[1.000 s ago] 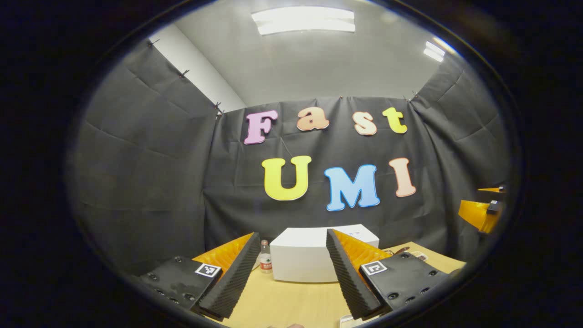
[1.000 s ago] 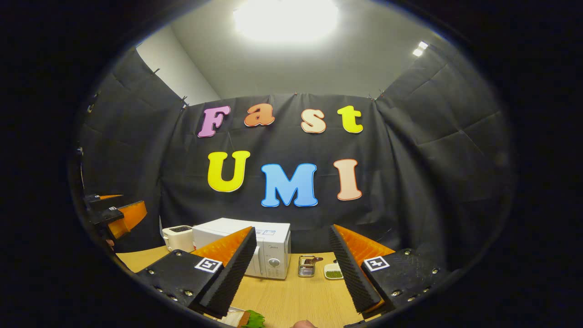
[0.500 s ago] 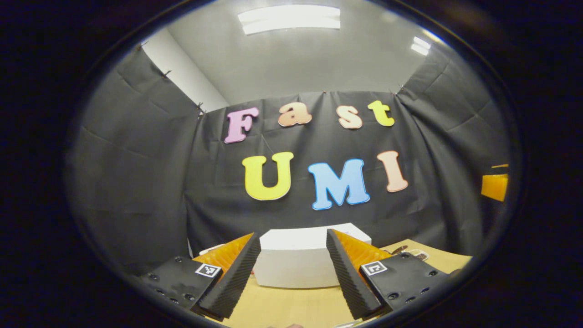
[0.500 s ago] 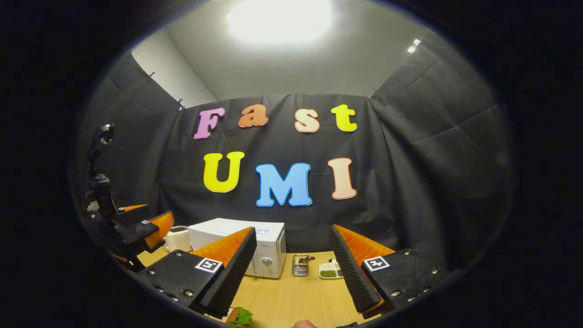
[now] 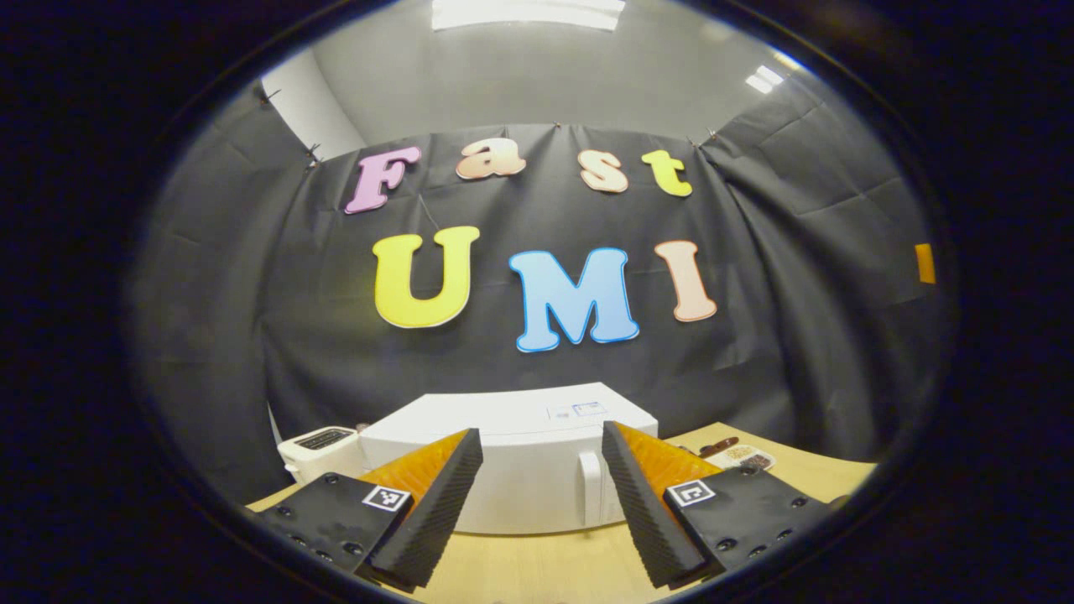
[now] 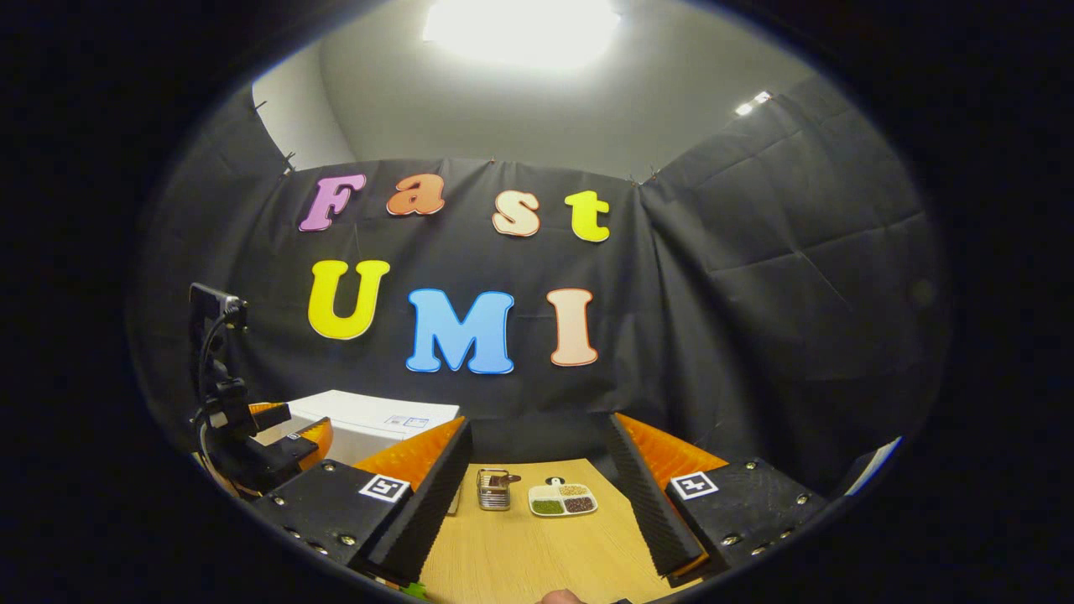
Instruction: Open the microwave oven with the left hand, put the food in, and close the microwave oven.
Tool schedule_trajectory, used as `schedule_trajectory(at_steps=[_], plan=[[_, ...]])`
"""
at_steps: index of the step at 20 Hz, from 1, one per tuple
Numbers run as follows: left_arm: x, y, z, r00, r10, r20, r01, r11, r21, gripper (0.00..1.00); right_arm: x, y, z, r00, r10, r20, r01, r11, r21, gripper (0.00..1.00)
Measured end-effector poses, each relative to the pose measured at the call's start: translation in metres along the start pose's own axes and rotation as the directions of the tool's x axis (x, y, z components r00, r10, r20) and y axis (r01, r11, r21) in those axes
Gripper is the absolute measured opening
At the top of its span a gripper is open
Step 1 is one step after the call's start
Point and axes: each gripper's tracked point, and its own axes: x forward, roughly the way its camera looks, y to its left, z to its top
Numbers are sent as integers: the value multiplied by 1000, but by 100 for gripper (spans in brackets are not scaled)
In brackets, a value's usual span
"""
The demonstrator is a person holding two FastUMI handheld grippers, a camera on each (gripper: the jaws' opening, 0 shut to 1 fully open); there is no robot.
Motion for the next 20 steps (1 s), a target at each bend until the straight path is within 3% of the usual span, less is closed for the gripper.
schedule_trajectory(at_steps=[11, 15, 16, 18, 20], plan=[[106, -44, -95, 983, -109, -151, 109, 994, -7, 94, -12, -19, 8, 976, -215, -10, 214, 975, -64, 97], [126, -56, -137, 964, -121, -238, 123, 992, -5, 77, -17, -20, -1, 966, -258, -28, 255, 963, -87, 97], [130, -57, -147, 958, -114, -263, 118, 993, 0, 79, -18, -21, -2, 963, -267, -32, 264, 961, -87, 97], [134, -57, -156, 952, -113, -283, 121, 993, 14, 59, -20, -22, -4, 959, -281, -40, 277, 957, -91, 97], [136, -62, -158, 951, -127, -283, 135, 991, 6, 50, -22, -25, -5, 955, -293, -47, 287, 953, -101, 97]])
